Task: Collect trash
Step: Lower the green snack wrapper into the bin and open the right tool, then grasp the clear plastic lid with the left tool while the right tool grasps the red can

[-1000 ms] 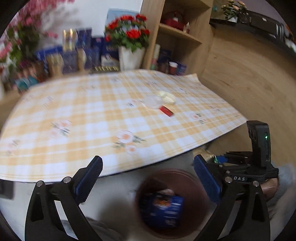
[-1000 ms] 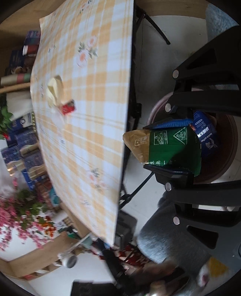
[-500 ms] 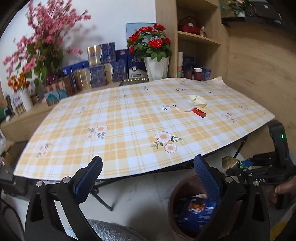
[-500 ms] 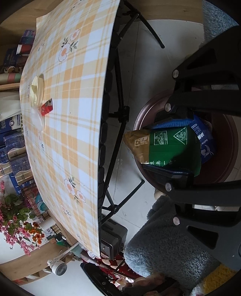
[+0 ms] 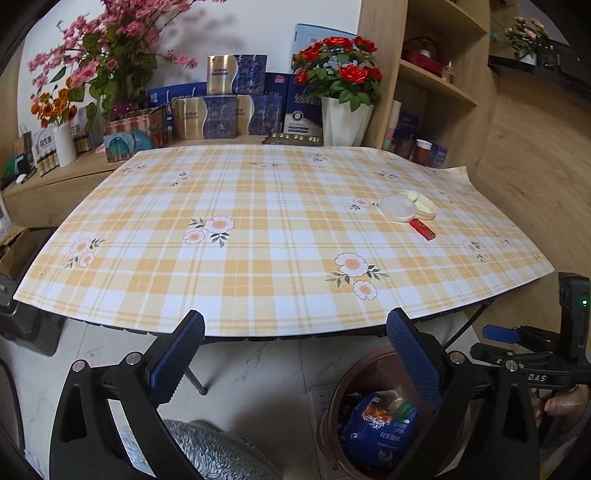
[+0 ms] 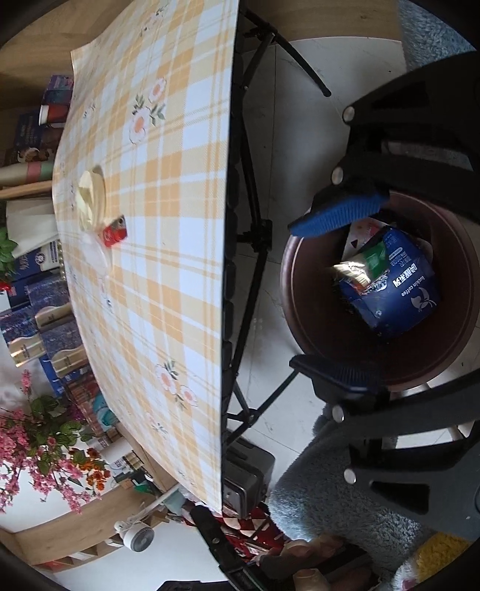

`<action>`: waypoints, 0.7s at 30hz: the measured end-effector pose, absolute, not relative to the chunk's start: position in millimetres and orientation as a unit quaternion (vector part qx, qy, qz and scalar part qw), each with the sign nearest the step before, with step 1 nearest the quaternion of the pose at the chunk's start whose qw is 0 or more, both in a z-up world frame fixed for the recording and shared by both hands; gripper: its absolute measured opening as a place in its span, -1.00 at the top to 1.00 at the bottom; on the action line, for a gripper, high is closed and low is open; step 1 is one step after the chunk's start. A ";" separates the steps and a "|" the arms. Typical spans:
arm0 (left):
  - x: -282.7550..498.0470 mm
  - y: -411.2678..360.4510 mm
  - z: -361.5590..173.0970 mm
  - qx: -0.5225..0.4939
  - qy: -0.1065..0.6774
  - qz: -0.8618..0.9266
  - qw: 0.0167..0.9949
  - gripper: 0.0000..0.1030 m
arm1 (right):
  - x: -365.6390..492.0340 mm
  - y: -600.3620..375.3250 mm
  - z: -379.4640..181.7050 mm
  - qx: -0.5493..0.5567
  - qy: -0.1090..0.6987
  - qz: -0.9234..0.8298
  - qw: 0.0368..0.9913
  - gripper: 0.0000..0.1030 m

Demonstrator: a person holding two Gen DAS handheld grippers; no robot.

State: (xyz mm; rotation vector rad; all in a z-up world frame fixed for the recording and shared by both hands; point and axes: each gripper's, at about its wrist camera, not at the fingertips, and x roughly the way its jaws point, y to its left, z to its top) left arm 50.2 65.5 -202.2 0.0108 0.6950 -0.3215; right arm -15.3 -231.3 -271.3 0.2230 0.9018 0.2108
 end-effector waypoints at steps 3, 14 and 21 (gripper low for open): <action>50.0 63.4 -202.1 0.009 0.340 -0.156 0.927 -0.88 | -16.2 -236.3 -268.1 0.112 0.425 0.092 0.894 -0.64; 48.3 57.6 -203.4 0.027 0.341 -0.157 0.926 -0.88 | -17.2 -249.2 -266.8 0.129 0.419 0.063 0.897 -0.88; 49.5 58.9 -204.5 0.022 0.345 -0.153 0.926 -0.88 | -17.0 -248.7 -267.5 0.127 0.419 0.057 0.897 -0.88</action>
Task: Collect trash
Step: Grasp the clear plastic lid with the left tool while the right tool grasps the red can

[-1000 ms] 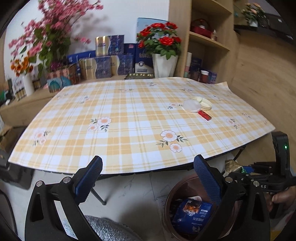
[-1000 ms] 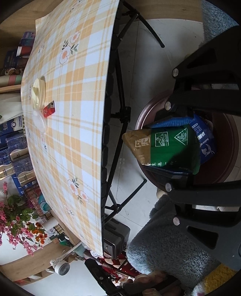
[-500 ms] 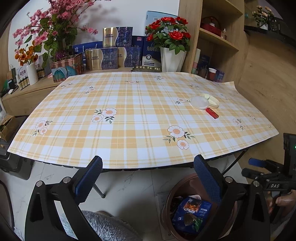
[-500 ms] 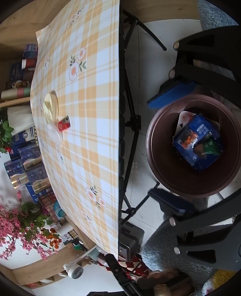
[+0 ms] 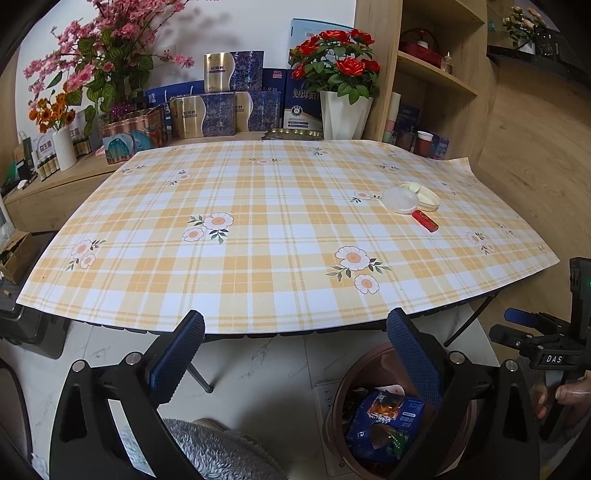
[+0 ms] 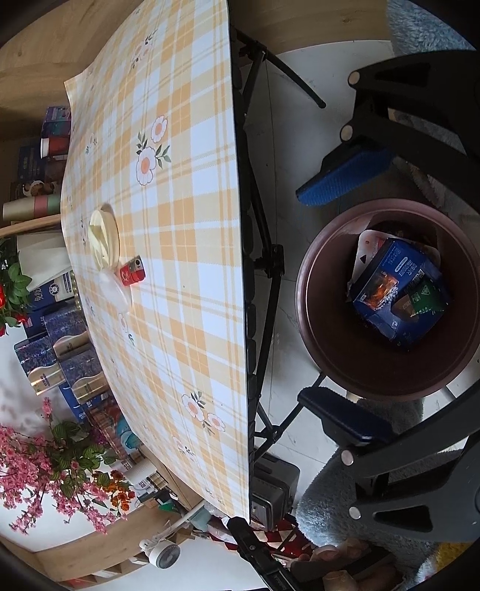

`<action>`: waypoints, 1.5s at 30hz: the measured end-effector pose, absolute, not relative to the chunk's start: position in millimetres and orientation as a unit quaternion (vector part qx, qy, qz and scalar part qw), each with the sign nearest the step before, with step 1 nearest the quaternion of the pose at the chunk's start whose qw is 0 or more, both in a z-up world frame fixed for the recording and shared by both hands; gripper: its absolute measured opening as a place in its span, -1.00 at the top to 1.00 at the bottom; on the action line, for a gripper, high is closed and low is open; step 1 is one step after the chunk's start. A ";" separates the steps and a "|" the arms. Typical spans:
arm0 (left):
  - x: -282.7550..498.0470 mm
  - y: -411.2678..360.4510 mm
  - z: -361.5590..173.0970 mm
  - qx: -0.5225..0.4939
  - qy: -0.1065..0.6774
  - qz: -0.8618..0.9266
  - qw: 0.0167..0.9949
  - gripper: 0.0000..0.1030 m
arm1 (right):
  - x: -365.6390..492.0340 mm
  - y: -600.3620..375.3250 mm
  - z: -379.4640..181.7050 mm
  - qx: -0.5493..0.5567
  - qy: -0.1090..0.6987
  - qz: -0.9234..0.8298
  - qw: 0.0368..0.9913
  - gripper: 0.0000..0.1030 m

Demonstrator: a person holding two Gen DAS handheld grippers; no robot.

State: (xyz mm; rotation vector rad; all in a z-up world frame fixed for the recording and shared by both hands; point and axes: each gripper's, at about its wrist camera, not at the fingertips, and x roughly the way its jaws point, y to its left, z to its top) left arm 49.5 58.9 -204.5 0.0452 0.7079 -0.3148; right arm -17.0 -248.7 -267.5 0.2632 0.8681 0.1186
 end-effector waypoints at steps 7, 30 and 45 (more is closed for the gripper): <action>49.8 58.7 -205.5 0.025 0.346 -0.153 0.925 -0.88 | -18.2 -252.2 -264.5 0.125 0.410 0.046 0.902 -0.88; 73.7 31.8 -193.6 0.032 0.351 -0.204 0.914 -0.88 | 48.6 -299.9 -210.1 0.091 0.392 0.035 0.915 -0.66; 237.9 -121.8 -208.5 0.060 0.430 -0.346 0.832 -0.87 | 106.6 -322.6 -227.2 0.114 0.416 0.025 0.902 -0.53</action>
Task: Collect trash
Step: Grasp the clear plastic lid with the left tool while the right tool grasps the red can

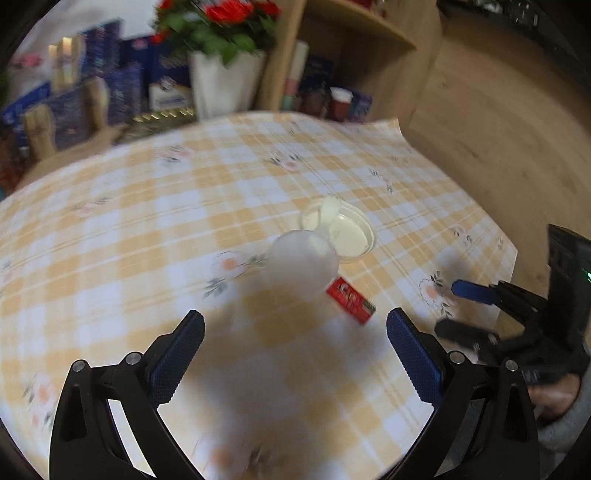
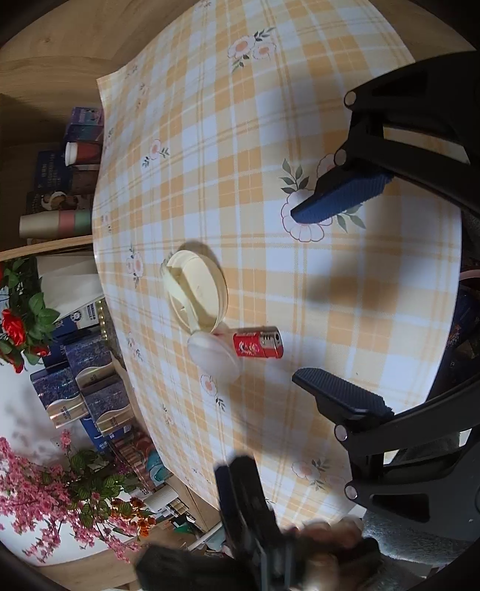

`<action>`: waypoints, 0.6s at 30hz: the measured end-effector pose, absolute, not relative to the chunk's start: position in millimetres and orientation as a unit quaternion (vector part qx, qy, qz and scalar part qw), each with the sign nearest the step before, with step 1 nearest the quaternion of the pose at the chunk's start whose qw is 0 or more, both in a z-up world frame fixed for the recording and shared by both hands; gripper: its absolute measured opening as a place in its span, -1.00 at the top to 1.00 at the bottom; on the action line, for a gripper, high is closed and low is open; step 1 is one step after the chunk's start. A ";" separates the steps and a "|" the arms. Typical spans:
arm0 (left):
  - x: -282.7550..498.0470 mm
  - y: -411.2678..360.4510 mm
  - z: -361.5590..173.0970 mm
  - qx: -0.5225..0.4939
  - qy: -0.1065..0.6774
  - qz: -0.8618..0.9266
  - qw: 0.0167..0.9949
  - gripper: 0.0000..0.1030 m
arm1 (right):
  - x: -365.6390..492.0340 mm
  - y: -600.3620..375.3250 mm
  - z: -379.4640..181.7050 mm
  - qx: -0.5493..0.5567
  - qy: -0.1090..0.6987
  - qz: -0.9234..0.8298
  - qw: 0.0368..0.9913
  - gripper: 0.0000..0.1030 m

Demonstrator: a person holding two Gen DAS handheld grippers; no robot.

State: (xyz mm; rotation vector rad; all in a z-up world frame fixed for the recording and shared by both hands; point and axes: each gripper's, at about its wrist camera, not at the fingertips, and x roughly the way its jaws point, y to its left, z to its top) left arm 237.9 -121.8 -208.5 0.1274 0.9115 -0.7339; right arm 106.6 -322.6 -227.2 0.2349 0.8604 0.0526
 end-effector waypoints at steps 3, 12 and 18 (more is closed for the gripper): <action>260.0 -142.7 -222.8 0.063 0.450 -0.344 0.822 -0.87 | 110.1 -327.1 -231.7 0.121 0.420 0.024 0.899 -0.50; 287.6 -176.3 -242.5 0.098 0.473 -0.330 0.811 -0.76 | 117.8 -328.4 -240.2 0.118 0.429 0.040 0.895 -0.48; 290.4 -182.8 -246.3 0.106 0.479 -0.325 0.809 -0.52 | 120.9 -327.8 -243.8 0.124 0.434 0.049 0.891 -0.48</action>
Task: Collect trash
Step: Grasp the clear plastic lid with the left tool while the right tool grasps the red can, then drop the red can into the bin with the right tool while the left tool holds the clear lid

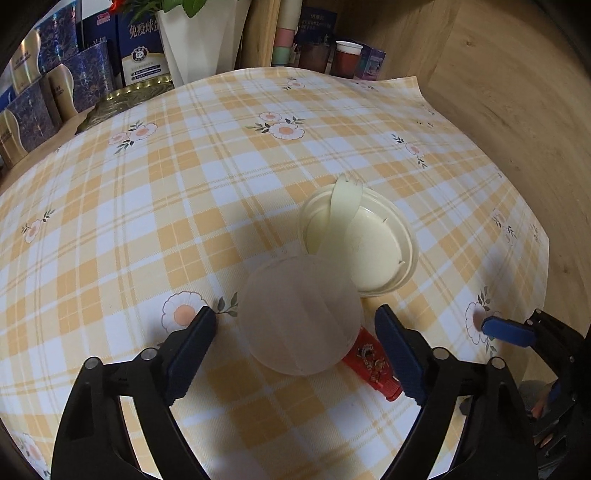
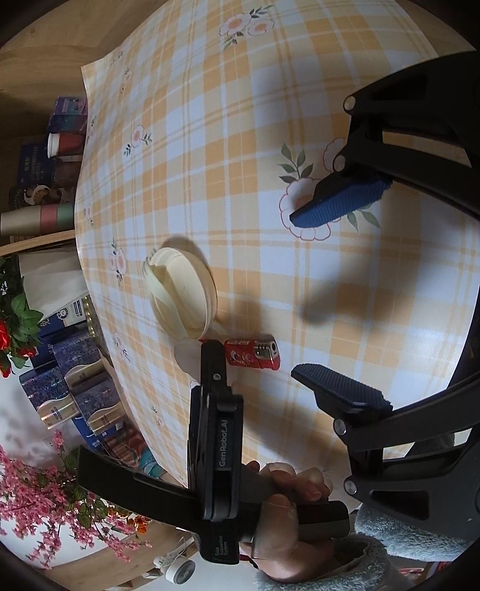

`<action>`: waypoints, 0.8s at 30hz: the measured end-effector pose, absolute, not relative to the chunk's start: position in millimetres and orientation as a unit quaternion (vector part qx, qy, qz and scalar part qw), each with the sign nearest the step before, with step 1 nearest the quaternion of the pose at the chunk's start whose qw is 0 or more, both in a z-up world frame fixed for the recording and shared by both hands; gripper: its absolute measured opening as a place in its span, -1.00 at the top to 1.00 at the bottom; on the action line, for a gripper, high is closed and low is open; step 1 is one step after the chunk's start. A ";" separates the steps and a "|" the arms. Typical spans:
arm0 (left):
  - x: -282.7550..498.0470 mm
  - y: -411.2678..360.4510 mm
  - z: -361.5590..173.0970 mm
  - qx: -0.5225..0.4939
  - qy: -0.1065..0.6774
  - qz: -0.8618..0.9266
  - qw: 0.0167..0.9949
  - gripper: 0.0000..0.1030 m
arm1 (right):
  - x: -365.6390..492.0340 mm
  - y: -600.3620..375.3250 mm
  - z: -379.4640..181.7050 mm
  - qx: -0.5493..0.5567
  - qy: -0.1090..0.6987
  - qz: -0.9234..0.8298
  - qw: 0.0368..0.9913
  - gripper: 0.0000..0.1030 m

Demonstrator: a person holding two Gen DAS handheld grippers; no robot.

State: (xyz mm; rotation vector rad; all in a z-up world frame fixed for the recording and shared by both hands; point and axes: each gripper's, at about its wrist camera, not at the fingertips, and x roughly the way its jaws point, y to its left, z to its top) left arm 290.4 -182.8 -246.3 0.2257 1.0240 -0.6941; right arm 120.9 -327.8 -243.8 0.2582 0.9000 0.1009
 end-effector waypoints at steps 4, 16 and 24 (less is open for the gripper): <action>291.4 -180.8 -243.6 0.111 0.485 -0.324 0.805 -0.25 | 122.1 -325.4 -242.2 0.121 0.431 0.045 0.893 -0.48; 260.6 -110.3 -213.4 0.041 0.456 -0.306 0.834 -0.24 | 157.4 -295.3 -234.1 0.086 0.444 0.074 0.889 -0.28; 234.2 -47.8 -204.5 0.003 0.447 -0.263 0.855 -0.24 | 194.4 -260.5 -242.9 0.044 0.477 0.071 0.875 0.06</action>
